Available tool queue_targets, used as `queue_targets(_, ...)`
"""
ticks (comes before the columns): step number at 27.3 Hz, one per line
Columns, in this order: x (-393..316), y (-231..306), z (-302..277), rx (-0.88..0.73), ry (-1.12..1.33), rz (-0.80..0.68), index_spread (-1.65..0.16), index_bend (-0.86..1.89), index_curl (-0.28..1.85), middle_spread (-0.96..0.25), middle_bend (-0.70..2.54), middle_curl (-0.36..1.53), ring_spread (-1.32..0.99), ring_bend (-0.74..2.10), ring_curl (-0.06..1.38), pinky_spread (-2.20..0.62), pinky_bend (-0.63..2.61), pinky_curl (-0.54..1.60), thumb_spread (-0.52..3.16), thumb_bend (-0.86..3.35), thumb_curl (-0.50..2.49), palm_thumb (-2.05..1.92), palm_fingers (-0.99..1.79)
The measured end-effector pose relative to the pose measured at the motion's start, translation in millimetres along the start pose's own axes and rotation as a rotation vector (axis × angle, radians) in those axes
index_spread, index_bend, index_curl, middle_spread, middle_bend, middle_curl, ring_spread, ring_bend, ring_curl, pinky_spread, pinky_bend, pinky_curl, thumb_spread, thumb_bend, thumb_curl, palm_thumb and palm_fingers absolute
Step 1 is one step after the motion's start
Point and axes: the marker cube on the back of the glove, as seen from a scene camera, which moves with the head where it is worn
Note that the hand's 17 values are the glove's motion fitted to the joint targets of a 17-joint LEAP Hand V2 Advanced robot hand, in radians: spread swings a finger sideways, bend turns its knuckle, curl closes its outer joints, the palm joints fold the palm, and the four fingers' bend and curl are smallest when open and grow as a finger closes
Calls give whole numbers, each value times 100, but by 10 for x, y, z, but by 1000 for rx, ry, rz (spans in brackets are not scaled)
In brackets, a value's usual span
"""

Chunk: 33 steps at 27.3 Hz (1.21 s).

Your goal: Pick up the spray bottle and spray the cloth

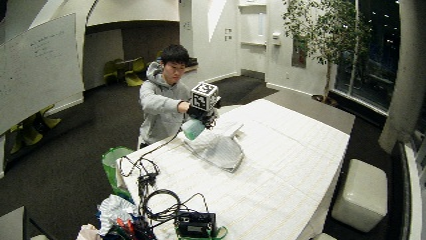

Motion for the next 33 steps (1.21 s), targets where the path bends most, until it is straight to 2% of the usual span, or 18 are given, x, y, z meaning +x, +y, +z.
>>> queue_targets(8, 38, -177, 455, -80, -34, 2, -20, 57, 58, -6, 72, 52, -18, 60, 46, -27, 33, 42, 10, -3, 74, 95, 139)
queue_targets(16, -317, -158, 275, -21, -217, -116, -20, 57, 58, -6, 72, 52, -18, 60, 46, -27, 33, 42, 10, -3, 75, 95, 139)
queue_targets(20, -731, -76, 15, 76, -427, -237, -20, 56, 58, -6, 72, 52, -18, 60, 46, -26, 33, 42, 10, -3, 75, 95, 139)
queue_targets(26, -1478, -61, -258, 300, -903, -428, -20, 56, 58, -6, 72, 52, -18, 59, 46, -26, 33, 42, 9, -3, 75, 95, 139)
queue_targets(29, -1829, -123, -195, 385, -1099, -491, -20, 57, 58, -6, 71, 52, -18, 59, 46, -26, 33, 42, 9, -3, 75, 95, 138)
queue_targets(33, -2337, -283, 128, 416, -1341, -515, -19, 56, 58, -5, 70, 52, -18, 58, 46, -26, 34, 42, 9, -3, 75, 95, 138)
